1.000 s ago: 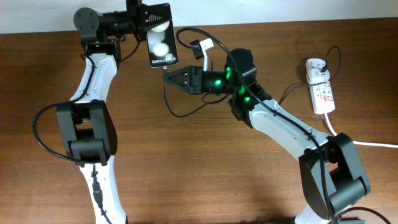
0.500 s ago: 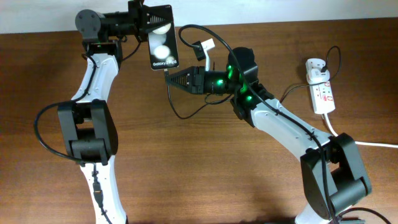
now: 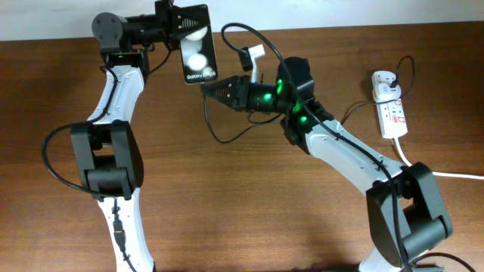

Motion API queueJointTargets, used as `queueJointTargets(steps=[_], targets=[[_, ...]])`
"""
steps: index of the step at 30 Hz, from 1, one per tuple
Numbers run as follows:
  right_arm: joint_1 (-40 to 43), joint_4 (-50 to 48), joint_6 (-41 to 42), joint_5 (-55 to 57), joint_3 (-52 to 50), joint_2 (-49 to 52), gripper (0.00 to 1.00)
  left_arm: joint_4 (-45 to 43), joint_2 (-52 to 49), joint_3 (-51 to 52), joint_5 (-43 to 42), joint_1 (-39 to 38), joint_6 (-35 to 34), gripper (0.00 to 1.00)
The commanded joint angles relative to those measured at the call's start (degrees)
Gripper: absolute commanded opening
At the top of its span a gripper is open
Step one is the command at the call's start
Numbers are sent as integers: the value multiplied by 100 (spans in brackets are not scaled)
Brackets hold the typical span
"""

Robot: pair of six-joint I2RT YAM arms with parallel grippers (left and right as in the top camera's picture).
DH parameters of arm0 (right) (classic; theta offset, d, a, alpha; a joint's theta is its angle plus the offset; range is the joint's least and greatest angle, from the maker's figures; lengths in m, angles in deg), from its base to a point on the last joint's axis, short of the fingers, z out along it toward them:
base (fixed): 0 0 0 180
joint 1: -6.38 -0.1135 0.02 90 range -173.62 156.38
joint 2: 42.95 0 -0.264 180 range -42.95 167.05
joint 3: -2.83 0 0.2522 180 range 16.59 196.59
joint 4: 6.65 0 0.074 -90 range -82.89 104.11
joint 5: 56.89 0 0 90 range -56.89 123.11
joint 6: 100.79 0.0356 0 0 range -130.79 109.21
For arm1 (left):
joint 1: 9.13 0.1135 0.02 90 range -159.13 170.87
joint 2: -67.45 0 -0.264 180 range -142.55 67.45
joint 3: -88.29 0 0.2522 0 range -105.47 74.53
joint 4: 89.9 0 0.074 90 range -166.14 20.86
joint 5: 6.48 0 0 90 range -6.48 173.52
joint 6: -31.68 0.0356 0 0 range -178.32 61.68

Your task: Plug charger to phone and switch on socket

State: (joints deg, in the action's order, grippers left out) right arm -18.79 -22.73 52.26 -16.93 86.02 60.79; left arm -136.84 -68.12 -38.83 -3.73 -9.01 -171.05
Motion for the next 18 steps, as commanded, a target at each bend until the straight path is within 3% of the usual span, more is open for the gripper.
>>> queueJointTargets(steps=[1, 3, 4, 9, 11, 15, 18], targets=[[157, 9, -15, 632, 76, -79, 56, -31, 57, -70, -286, 57, -129, 0], [157, 7, -17, 503, 76, -79, 91, -31, 57, -70, -256, 173, -127, 0], [157, 7, -17, 450, 76, -79, 98, -33, 57, -70, -256, 234, -127, 0], [197, 437, -330, 404, 76, -79, 99, -33, 57, -70, -286, 680, -129, 0], [402, 1714, -1088, 964, 79, -83, 99, -33, 57, -70, -286, 728, -129, 0], [981, 2942, -1932, 1467, 94, -232, 99, -37, 57, -70, -286, 728, -120, 0], [1410, 4684, -2914, 2400, 627, -647, 99, -31, 57, -70, -286, 699, 313, 0]])
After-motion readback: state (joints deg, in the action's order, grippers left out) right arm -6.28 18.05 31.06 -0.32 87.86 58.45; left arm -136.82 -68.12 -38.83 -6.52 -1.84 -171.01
